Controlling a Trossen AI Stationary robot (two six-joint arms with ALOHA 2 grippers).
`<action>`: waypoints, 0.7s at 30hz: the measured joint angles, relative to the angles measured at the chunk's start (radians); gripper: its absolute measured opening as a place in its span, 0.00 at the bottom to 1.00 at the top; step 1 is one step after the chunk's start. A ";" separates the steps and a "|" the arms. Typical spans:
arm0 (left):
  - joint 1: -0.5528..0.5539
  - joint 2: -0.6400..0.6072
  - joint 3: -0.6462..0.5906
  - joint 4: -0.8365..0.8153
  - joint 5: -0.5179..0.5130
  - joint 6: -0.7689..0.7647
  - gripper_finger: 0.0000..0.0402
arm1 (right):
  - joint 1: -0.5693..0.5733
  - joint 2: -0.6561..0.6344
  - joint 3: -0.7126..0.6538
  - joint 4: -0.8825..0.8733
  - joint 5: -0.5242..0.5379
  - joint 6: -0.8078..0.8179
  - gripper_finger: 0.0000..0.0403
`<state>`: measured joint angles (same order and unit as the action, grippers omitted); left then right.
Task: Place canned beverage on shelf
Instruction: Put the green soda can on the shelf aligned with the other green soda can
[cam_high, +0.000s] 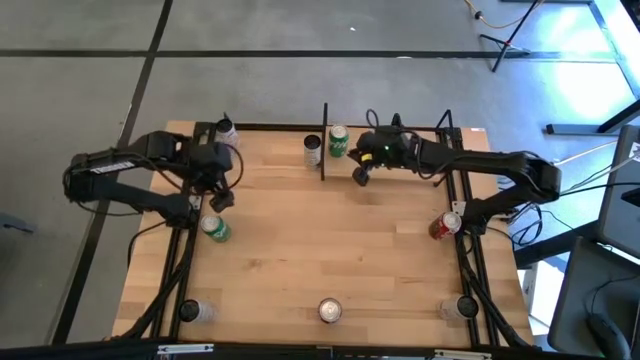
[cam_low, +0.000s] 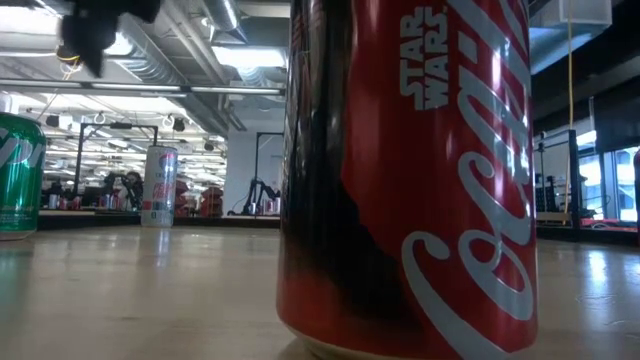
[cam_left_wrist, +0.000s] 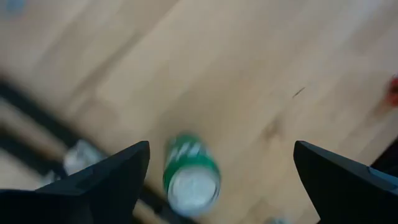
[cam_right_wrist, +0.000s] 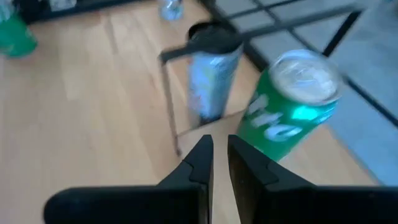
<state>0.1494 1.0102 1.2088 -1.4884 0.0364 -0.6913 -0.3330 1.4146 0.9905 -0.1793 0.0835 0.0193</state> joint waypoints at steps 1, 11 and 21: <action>-0.013 -0.003 -0.009 -0.024 -0.001 -0.046 0.96 | 0.002 0.007 0.000 -0.002 0.001 -0.004 0.10; -0.144 0.001 -0.111 -0.067 0.015 -0.464 0.96 | -0.001 0.011 0.000 -0.005 -0.008 -0.102 0.10; -0.254 0.006 -0.261 0.021 0.054 -0.672 0.96 | -0.001 0.011 0.000 -0.008 -0.050 -0.172 0.10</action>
<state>-0.1042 1.0163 0.9480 -1.4678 0.0904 -1.3629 -0.3340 1.4254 0.9901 -0.1877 0.0330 -0.1531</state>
